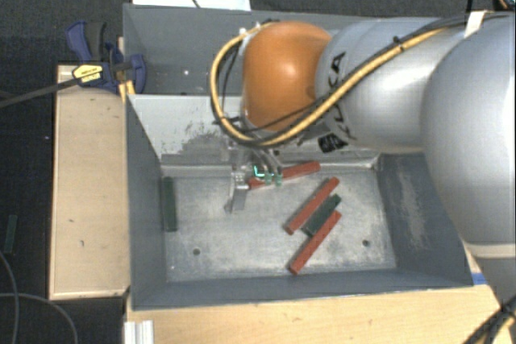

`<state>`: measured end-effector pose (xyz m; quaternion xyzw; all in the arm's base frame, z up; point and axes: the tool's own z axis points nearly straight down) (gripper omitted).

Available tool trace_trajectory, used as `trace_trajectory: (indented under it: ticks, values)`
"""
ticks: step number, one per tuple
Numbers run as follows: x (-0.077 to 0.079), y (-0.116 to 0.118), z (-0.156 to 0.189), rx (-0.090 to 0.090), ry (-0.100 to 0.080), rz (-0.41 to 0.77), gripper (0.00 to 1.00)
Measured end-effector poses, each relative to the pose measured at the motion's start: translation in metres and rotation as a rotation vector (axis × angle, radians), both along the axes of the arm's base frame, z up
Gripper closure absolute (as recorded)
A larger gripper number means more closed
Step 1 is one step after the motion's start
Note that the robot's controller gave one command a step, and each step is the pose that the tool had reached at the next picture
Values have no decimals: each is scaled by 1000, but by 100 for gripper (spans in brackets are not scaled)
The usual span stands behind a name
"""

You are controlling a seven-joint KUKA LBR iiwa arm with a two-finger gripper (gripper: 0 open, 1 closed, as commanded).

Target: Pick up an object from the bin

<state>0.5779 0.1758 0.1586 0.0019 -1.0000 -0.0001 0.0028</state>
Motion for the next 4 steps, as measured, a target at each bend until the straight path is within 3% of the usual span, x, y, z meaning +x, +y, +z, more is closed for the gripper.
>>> trace_trajectory:
  ticks: [1,2,3,4]
  values:
    - [-10,-140,-89,0,-5,241,0]
    - [-27,-170,-57,0,-4,351,0]
    - [-26,-182,-58,1,-9,683,0]
    - [-21,-188,-88,4,-5,898,0]
